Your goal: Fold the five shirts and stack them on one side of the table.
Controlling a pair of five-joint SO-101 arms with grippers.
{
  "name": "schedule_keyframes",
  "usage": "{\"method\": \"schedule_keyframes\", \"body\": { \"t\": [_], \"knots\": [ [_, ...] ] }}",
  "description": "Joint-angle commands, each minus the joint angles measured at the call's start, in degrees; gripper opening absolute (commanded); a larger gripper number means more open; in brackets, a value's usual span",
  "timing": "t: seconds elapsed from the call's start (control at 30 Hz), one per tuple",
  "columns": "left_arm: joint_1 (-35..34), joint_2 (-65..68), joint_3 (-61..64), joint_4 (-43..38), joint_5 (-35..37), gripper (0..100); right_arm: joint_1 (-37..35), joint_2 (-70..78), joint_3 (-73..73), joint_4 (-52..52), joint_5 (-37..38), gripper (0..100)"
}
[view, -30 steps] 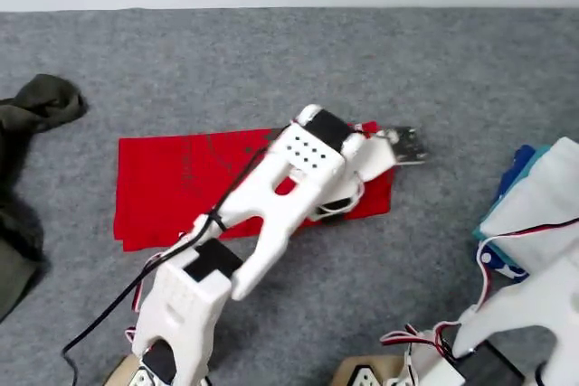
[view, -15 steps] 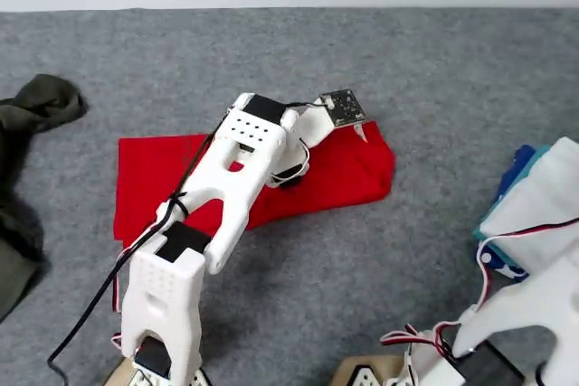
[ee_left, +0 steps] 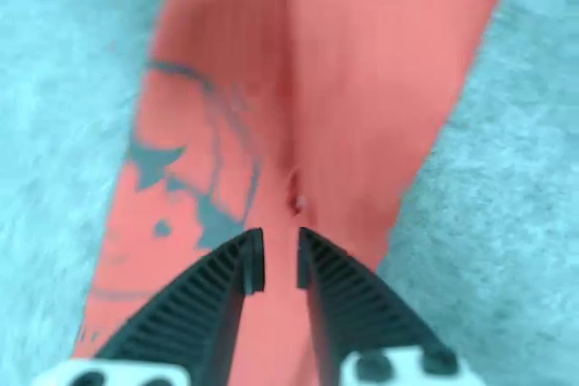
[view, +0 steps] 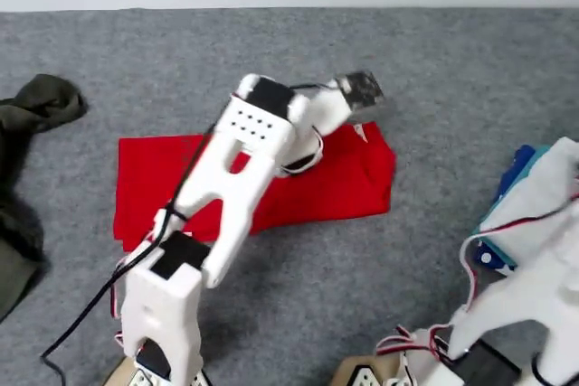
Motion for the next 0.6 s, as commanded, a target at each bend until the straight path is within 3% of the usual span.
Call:
{"method": "schedule_keyframes", "body": {
  "t": [0.0, 0.13, 0.23, 0.37, 0.57],
  "knots": [
    [-4.7, -4.8, -2.5, 2.2, 3.9, 5, -10.9, -1.0, 6.2, 2.2, -5.6, 0.9],
    [-11.2, -4.2, -2.4, 3.7, 5.1, 5, -25.9, -1.0, 19.5, 0.7, -11.8, 0.9],
    [-15.7, -2.2, -2.4, 3.7, 5.1, 5, -34.4, -0.9, 28.8, -6.6, -15.6, 0.9],
    [-18.4, 2.6, -2.4, 3.6, 5.1, 5, -41.0, -0.9, 43.0, -24.7, -20.5, 0.9],
    [-17.8, 7.9, -2.7, 3.3, 4.8, 5, -46.1, 0.0, 59.0, -46.8, -20.7, 0.9]
  ]
}}
